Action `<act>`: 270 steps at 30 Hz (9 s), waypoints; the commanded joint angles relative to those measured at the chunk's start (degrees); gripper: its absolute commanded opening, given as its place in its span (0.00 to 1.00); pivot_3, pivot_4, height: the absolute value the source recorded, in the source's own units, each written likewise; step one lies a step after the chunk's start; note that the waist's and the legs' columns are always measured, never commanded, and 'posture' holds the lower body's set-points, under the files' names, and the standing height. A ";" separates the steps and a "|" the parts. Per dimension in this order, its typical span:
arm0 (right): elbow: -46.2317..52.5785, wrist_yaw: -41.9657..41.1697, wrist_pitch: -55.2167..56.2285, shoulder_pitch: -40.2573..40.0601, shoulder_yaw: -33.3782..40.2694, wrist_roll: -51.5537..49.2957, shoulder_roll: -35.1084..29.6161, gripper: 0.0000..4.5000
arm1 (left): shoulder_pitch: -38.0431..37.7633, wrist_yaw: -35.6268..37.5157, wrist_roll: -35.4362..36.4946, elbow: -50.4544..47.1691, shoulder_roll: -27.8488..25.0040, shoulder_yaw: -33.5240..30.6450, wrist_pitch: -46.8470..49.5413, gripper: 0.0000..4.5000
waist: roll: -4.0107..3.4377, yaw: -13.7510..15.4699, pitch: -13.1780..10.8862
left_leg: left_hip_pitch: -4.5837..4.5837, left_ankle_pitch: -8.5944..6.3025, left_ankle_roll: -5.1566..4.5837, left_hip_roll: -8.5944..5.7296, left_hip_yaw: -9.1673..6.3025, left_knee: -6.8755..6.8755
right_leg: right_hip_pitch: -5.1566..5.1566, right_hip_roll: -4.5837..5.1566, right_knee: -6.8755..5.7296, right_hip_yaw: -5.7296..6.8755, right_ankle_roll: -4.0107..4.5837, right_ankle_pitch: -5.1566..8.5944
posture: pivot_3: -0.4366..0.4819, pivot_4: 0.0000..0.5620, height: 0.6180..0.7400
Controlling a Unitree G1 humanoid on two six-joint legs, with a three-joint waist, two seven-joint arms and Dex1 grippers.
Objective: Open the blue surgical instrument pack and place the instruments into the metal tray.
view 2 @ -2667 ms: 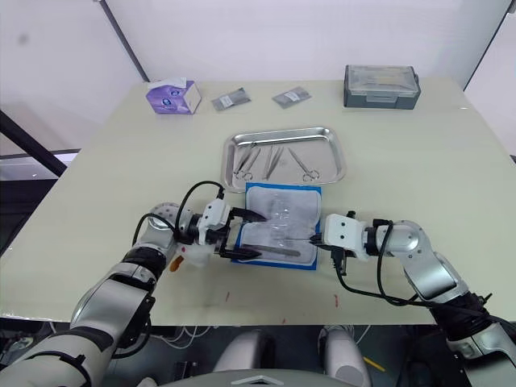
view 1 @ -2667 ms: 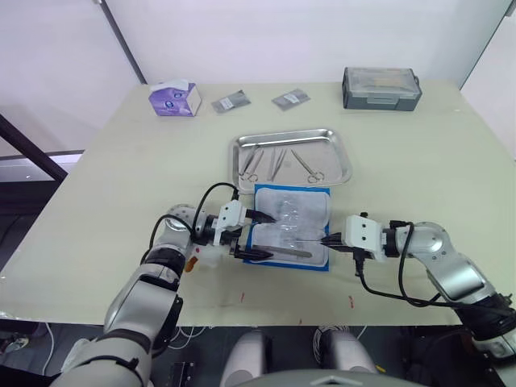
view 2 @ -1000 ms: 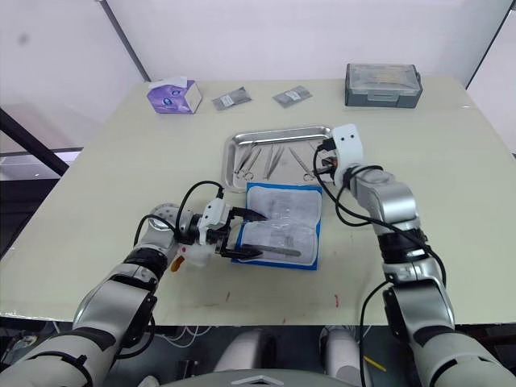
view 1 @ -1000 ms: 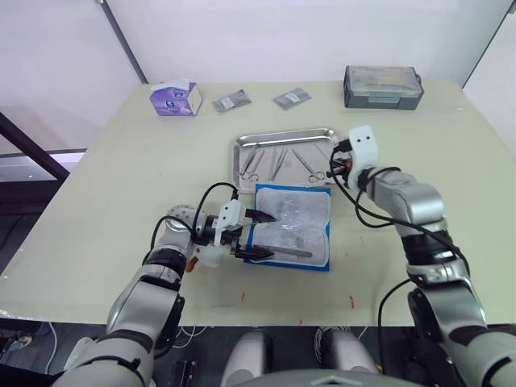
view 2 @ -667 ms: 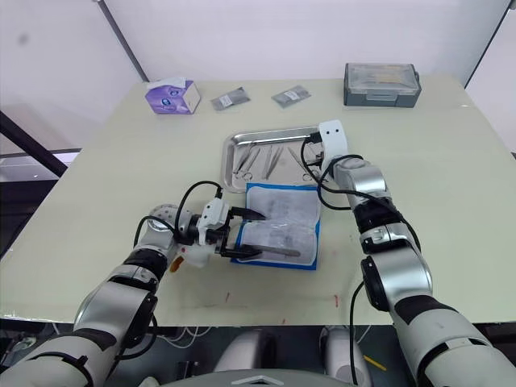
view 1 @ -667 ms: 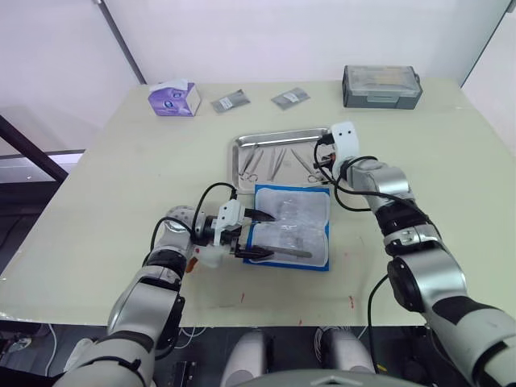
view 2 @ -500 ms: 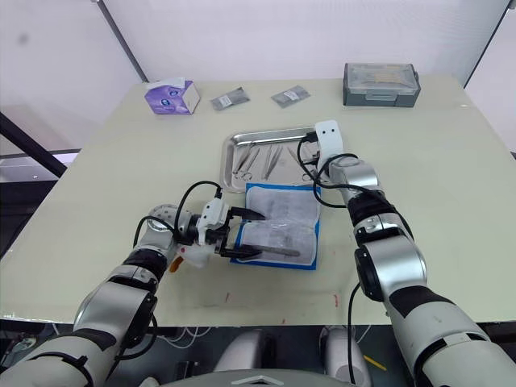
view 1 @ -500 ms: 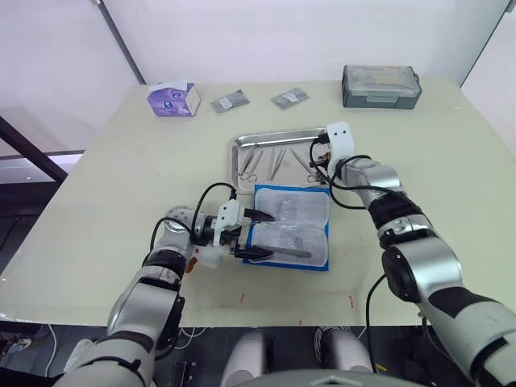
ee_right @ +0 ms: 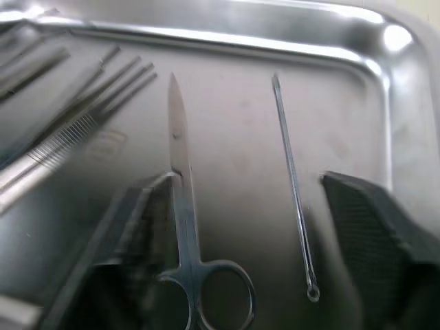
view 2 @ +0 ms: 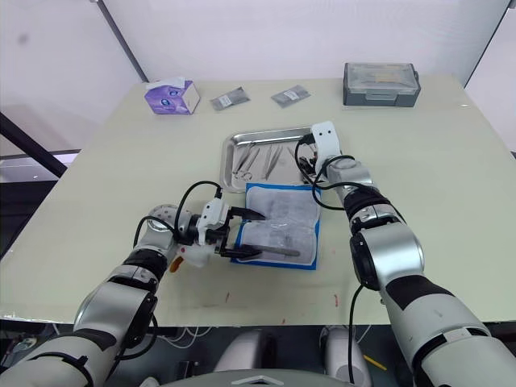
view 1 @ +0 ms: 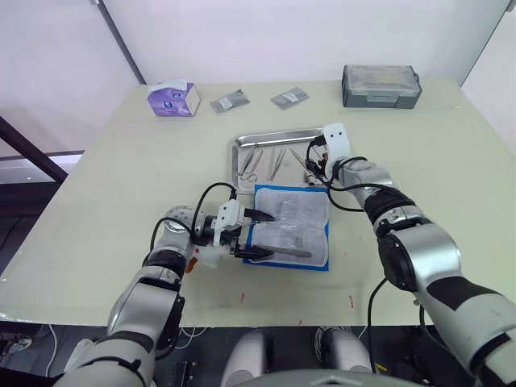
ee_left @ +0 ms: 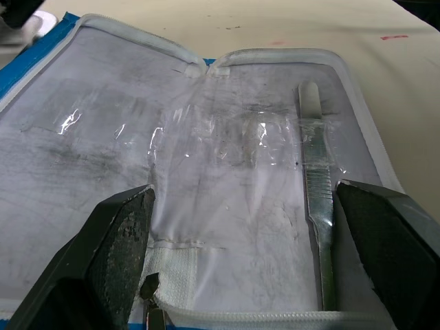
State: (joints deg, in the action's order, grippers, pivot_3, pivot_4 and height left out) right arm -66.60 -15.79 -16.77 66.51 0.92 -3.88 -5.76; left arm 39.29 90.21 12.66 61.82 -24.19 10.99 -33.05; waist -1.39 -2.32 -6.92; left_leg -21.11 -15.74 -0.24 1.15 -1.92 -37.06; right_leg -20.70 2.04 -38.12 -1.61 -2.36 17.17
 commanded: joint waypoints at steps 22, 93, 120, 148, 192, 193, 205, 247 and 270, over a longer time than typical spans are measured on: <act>80.85 -37.81 -13.81 -43.98 -13.60 -12.80 -19.77 0.77 | -4.39 2.29 -4.75 4.02 0.95 3.71 0.94 1.00 | 0.28 0.19 -0.25 | -0.09 -0.01 0.01 -0.04 -0.06 0.00 | 0.01 -0.01 0.14 0.04 -0.18 0.10 | 0.48 0.27 0.95; 86.24 -40.19 -10.79 -46.19 -24.01 -0.05 -31.34 0.00 | -4.65 2.29 -3.12 3.22 0.08 7.04 0.71 1.00 | 0.69 0.21 -0.14 | 0.10 -0.01 0.01 -0.02 -0.06 0.06 | 0.16 -0.02 0.20 0.03 -0.32 0.20 | 0.48 0.27 0.95; 90.26 -42.82 -8.16 -48.30 -16.90 -0.91 -41.56 0.00 | -4.75 2.29 -3.02 3.34 0.20 7.00 0.74 1.00 | 0.70 0.35 -0.17 | 0.03 -0.01 0.01 -0.03 -0.03 0.06 | 0.09 -0.01 0.23 0.02 -0.33 0.20 | 0.48 0.27 0.95; 82.23 -43.67 -9.43 -50.52 1.91 -14.65 -45.24 0.00 | -4.29 2.29 -2.54 3.22 0.39 7.00 1.23 1.00 | 0.68 0.62 -0.20 | 0.02 -0.01 0.02 -0.04 0.02 0.20 | 0.10 0.02 0.32 -0.02 -0.37 0.23 | 0.48 0.27 0.95; 12.85 3.42 -17.66 0.86 -4.15 4.61 -3.01 0.00 | -7.42 2.29 -1.63 -2.65 1.11 2.10 2.93 1.00 | 0.09 -0.08 -0.25 | -0.19 -0.01 0.00 -0.12 0.05 0.32 | -0.25 0.14 0.17 -0.13 -0.10 0.09 | 0.48 0.27 0.95; 12.02 3.84 -17.51 1.13 -3.59 4.39 -2.72 0.00 | -7.43 2.29 -1.65 -2.68 1.12 2.04 2.94 1.00 | 0.08 -0.09 -0.25 | -0.19 -0.01 0.00 -0.12 0.05 0.32 | -0.25 0.14 0.17 -0.13 -0.10 0.09 | 0.48 0.27 0.95; 7.90 7.70 -16.88 1.76 1.55 2.43 -0.90 0.00 | -7.54 2.29 -1.72 -2.72 1.16 1.68 2.85 1.00 | 0.06 -0.14 -0.24 | -0.19 0.00 0.00 -0.10 0.06 0.32 | -0.25 0.15 0.15 -0.15 -0.10 0.09 | 0.48 0.27 0.95; 66.96 -21.11 -3.20 -33.29 2.12 -10.34 -13.03 0.97 | -13.93 -3.60 14.91 -42.98 -8.81 -8.90 33.22 1.00 | 1.14 -0.11 -1.64 | -1.74 0.00 0.01 0.06 -0.07 -0.28 | -1.55 0.14 -0.16 0.01 -0.13 0.07 | 0.48 0.27 0.95; 80.85 -42.09 2.44 -76.64 22.02 -28.91 -29.43 0.97 | -40.69 -23.89 14.17 -47.70 -24.54 -36.19 38.82 1.00 | 1.78 0.34 -2.49 | -1.57 0.00 0.01 0.11 0.03 -0.41 | -1.58 0.34 -0.61 -0.03 -0.12 0.07 | 0.48 0.27 0.95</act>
State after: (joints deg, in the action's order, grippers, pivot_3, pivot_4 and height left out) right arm 12.53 -56.80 -15.86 -9.47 20.53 -31.25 -34.21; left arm -0.77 67.33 26.72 16.10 -47.86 -22.56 5.92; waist 0.40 -1.98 -9.41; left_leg -22.67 -15.74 -0.23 1.26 -1.90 -37.47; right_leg -22.28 2.38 -38.75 -1.63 -2.48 17.24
